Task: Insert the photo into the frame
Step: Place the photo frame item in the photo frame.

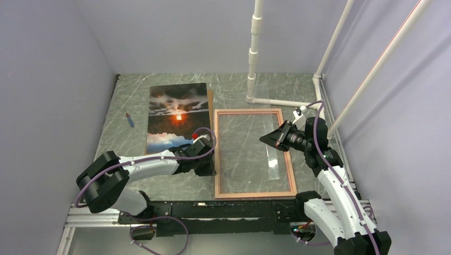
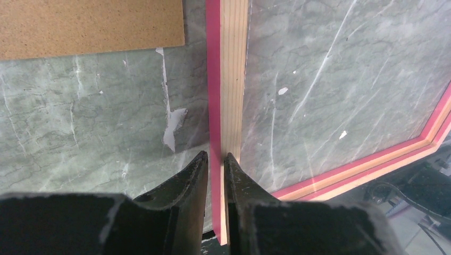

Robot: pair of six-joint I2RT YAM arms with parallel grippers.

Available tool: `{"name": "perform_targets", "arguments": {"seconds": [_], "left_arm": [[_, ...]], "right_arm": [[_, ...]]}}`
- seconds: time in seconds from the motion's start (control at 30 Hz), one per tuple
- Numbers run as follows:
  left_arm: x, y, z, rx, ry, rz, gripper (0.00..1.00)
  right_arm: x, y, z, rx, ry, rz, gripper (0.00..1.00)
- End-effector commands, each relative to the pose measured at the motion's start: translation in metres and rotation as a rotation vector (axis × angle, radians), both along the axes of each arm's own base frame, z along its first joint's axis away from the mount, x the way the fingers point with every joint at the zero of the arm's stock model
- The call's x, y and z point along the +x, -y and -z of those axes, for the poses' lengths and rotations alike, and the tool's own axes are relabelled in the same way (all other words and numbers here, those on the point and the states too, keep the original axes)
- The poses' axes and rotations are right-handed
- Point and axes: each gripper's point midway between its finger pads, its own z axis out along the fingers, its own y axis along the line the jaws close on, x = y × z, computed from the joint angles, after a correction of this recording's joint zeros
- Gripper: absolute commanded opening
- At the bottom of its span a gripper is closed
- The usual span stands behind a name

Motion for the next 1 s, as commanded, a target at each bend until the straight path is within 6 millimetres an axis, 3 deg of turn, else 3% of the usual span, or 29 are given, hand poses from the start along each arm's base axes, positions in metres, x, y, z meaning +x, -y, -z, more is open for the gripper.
{"name": "perform_targets", "arguments": {"seconds": [0.0,0.67,0.97], "left_arm": [[-0.007,-0.040,0.035,0.199,-0.026,-0.020,0.21],[-0.008,-0.043,0.036,0.216,-0.027,-0.018,0.21],[-0.007,-0.042,0.037,0.221,-0.031,-0.014,0.21]], "right_arm": [[-0.001,-0.006,-0.023,0.050,0.044,-0.026,0.00],[0.016,-0.005,-0.031,-0.005,0.060,-0.031,0.00],[0.005,-0.002,-0.017,-0.024,0.021,-0.041,0.00]]}}
